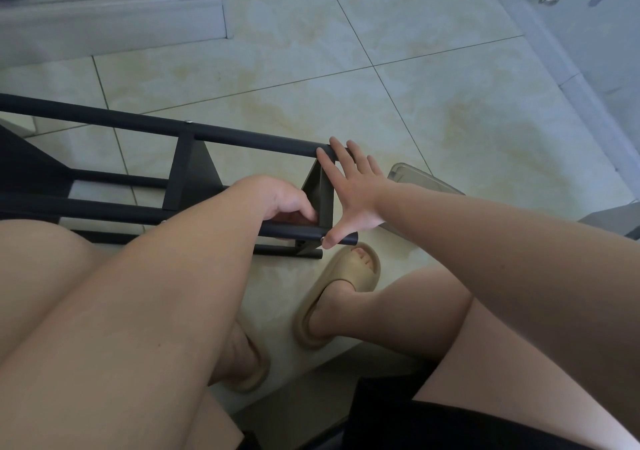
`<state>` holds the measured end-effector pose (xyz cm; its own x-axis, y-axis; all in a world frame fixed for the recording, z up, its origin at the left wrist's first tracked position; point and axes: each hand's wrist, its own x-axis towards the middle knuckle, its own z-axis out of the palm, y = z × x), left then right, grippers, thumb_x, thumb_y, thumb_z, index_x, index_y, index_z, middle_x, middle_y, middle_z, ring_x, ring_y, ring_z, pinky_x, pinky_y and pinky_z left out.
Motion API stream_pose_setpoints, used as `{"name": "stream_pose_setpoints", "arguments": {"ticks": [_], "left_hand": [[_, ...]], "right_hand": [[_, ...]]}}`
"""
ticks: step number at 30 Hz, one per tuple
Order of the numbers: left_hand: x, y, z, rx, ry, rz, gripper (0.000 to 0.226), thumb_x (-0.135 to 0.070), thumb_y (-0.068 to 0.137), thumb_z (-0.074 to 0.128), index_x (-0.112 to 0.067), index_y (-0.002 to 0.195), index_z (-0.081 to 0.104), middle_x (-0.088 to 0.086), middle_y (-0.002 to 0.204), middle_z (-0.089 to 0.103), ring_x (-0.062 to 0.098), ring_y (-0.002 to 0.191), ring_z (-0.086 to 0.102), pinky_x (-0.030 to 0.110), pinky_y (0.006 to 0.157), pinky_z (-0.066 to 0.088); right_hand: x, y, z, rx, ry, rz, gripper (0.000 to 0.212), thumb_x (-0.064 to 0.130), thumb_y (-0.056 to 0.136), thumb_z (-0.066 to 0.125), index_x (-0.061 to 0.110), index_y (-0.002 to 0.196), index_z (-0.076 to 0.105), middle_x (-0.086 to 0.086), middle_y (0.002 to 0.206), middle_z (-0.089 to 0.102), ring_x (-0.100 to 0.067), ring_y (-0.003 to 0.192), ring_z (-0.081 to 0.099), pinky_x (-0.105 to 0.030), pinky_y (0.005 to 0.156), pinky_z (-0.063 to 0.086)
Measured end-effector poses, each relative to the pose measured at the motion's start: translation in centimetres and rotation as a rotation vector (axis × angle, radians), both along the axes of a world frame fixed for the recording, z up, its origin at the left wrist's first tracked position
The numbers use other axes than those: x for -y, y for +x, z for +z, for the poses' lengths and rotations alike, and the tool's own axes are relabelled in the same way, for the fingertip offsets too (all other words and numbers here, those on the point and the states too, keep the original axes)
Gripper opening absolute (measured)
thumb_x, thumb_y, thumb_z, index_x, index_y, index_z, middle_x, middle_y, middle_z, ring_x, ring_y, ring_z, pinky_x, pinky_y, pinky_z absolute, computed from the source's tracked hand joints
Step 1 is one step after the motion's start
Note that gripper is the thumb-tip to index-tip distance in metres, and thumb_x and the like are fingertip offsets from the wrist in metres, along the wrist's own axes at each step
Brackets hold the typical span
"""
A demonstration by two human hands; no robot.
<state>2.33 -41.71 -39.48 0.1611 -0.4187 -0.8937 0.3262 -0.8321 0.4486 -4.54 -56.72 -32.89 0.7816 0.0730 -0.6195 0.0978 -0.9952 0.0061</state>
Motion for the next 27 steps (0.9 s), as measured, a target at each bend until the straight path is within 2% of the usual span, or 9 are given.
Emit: {"name": "stream_pose_setpoints", "arguments": {"ticks": [2,4,8,12,15,19,22,25,27], "left_hand": [[-0.17,0.08,0.12,-0.036,-0.031,0.012,0.027,-0.02,0.092,0.062,-0.007,0.111,0.075,0.01,0.099,0.071,0.026,0.087,0.063,0.033,0.077,0.052],[-0.14,0.01,0.14,-0.06,-0.038,0.035,0.022,-0.02,0.091,0.061,-0.008,0.103,0.076,0.009,0.092,0.071,0.024,0.078,0.063,0.034,0.075,0.055],[0.16,-0.22,-0.02,-0.011,0.019,0.06,0.014,-0.02,0.087,0.068,-0.008,0.09,0.073,0.009,0.084,0.07,0.027,0.079,0.063,0.038,0.087,0.056],[0.21,-0.23,0.22,-0.01,0.027,0.013,0.017,-0.022,0.089,0.067,-0.006,0.092,0.073,0.008,0.077,0.07,0.025,0.072,0.063,0.032,0.07,0.054],[-0.13,-0.05,0.28,-0.036,-0.012,0.034,0.027,-0.02,0.089,0.066,-0.006,0.111,0.075,0.013,0.098,0.071,0.028,0.086,0.064,0.036,0.081,0.055],[-0.11,-0.26,0.18,-0.032,-0.016,0.075,0.021,-0.02,0.087,0.066,-0.008,0.101,0.077,0.01,0.096,0.074,0.027,0.089,0.068,0.043,0.095,0.056],[0.1,-0.38,-0.06,0.03,0.017,0.065,0.021,-0.023,0.083,0.071,-0.007,0.096,0.076,0.012,0.093,0.076,0.029,0.084,0.07,0.043,0.091,0.058],[0.19,-0.33,0.15,0.051,0.021,0.005,0.017,-0.024,0.084,0.071,-0.007,0.086,0.074,0.011,0.079,0.072,0.028,0.072,0.066,0.034,0.075,0.056],[0.01,-0.3,0.43,0.042,-0.004,-0.009,0.017,-0.022,0.088,0.068,-0.007,0.092,0.076,0.011,0.086,0.074,0.027,0.077,0.066,0.034,0.077,0.054]], "right_hand": [[0.0,-0.01,-0.07,0.0,0.0,0.001,0.16,0.085,0.051,0.075,0.025,0.154,-0.031,-0.005,0.161,-0.038,-0.035,0.15,-0.031,-0.058,0.124,-0.003],[0.0,-0.02,-0.12,-0.002,0.001,0.0,0.16,0.085,0.051,0.075,0.024,0.154,-0.032,-0.006,0.161,-0.038,-0.035,0.149,-0.031,-0.058,0.124,-0.003],[0.0,-0.05,-0.15,0.003,-0.003,0.002,0.16,0.085,0.051,0.075,0.024,0.154,-0.031,-0.006,0.161,-0.038,-0.035,0.15,-0.031,-0.057,0.124,-0.003],[0.04,-0.07,-0.15,0.013,-0.005,0.006,0.16,0.085,0.051,0.075,0.024,0.155,-0.031,-0.006,0.162,-0.036,-0.036,0.15,-0.03,-0.057,0.124,-0.004],[0.03,-0.07,-0.16,0.019,-0.01,0.013,0.16,0.086,0.051,0.074,0.023,0.155,-0.03,-0.007,0.162,-0.036,-0.036,0.15,-0.03,-0.057,0.124,-0.005],[0.03,-0.11,-0.2,0.022,-0.006,0.014,0.161,0.086,0.05,0.074,0.022,0.155,-0.03,-0.008,0.162,-0.035,-0.036,0.15,-0.03,-0.056,0.124,-0.007],[0.05,-0.1,-0.18,0.019,-0.006,0.016,0.16,0.086,0.051,0.073,0.022,0.155,-0.03,-0.008,0.162,-0.036,-0.036,0.149,-0.031,-0.055,0.124,-0.008],[0.03,-0.05,-0.17,0.017,-0.012,0.016,0.16,0.086,0.051,0.073,0.022,0.155,-0.03,-0.008,0.161,-0.036,-0.037,0.149,-0.031,-0.055,0.124,-0.008],[0.05,-0.04,-0.16,0.014,-0.015,0.017,0.16,0.087,0.051,0.073,0.022,0.155,-0.03,-0.008,0.161,-0.036,-0.037,0.149,-0.031,-0.055,0.124,-0.008]]}}
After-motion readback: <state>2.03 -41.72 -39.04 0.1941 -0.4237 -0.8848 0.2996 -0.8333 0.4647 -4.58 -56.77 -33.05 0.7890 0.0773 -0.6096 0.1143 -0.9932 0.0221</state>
